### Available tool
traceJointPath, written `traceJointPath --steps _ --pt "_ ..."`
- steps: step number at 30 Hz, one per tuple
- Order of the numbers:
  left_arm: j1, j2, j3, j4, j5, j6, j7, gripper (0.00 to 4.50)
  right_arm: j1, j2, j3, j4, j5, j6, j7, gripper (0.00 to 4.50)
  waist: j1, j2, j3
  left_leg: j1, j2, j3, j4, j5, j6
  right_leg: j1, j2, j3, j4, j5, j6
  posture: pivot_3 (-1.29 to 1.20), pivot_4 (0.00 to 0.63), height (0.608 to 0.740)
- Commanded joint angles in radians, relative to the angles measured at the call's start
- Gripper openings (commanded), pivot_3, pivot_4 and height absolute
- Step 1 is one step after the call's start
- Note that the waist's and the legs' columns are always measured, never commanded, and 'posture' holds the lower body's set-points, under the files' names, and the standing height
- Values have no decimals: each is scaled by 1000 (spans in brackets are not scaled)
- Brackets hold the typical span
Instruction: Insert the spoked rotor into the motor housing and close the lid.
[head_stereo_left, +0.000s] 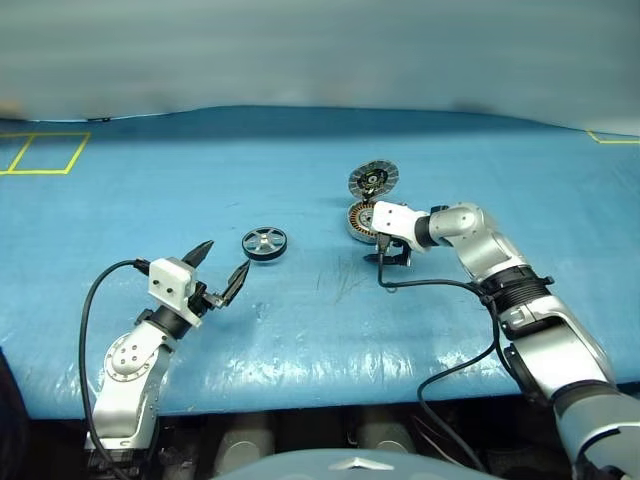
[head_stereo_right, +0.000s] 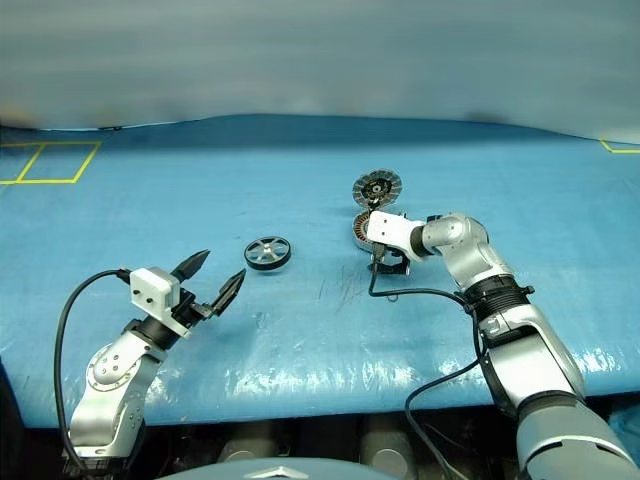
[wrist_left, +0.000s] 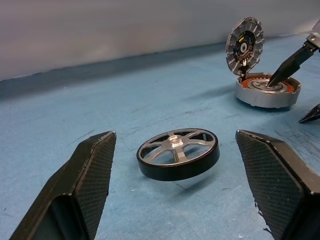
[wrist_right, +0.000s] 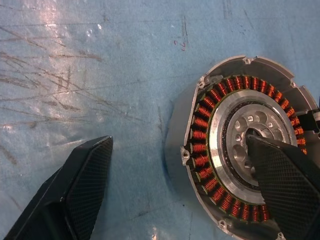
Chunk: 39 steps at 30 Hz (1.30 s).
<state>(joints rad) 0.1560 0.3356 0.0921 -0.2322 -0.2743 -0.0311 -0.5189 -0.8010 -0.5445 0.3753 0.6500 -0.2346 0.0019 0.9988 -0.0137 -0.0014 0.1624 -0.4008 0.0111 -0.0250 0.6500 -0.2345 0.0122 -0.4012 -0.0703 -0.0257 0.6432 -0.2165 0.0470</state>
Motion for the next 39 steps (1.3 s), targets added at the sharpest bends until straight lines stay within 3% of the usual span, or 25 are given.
traceJointPath --steps 1,4,7,10,13,18,22,28,35,39 --pt "6 2 12 -20 6 -19 9 4074 -30 11 10 38 -19 -27 13 4488 0 0 0 0 0 0 0 0 0 0 0 0 0 0 0 0 150 740" --pt "7 3 13 -20 7 -19 10 4074 -52 31 30 108 -42 -42 24 4488 -2 0 0 1 0 0 0 0 0 0 0 0 0 0 0 0 150 740" --pt "5 4 14 -19 7 -20 12 4074 -73 47 47 173 -71 -63 27 3939 -6 0 0 3 1 0 0 0 0 2 1 0 0 0 0 0 150 740" --pt "6 6 16 -21 6 -20 14 4074 -88 65 59 221 -98 -88 0 3013 -8 -1 -1 5 1 1 0 0 0 3 1 0 0 -1 0 0 150 740" --pt "13 8 21 -26 6 -20 18 4074 -87 78 61 241 -104 -102 11 3013 -9 -2 -2 5 1 1 0 0 0 3 1 0 0 0 -1 0 150 740" --pt "27 12 28 -35 4 -19 20 4074 -39 82 34 174 -80 -107 -5 2094 -12 -5 -3 6 2 1 0 0 0 4 2 1 0 0 -1 0 150 740" --pt "42 18 39 -38 4 -15 20 4074 103 91 -13 -96 -59 -36 -83 2094 -11 -6 -4 6 3 0 -2 0 0 3 3 1 0 0 -2 0 150 740" --pt "34 24 31 -36 6 -4 19 4074 316 99 17 -493 -55 156 -40 2094 -9 -6 -5 6 10 1 -2 -1 -2 2 9 2 0 -1 -1 0 150 740" --pt "22 32 25 -30 5 4 11 4074 447 139 91 -793 -36 332 -4 2094 -9 -7 -5 7 13 2 -2 -2 -3 1 12 1 1 -4 -6 0 150 740" --pt "25 36 29 -30 4 4 8 4074 470 156 117 -858 -28 394 -4 2094 -10 -7 -5 7 14 2 -2 -2 -3 0 12 1 1 -4 -6 0 150 740"
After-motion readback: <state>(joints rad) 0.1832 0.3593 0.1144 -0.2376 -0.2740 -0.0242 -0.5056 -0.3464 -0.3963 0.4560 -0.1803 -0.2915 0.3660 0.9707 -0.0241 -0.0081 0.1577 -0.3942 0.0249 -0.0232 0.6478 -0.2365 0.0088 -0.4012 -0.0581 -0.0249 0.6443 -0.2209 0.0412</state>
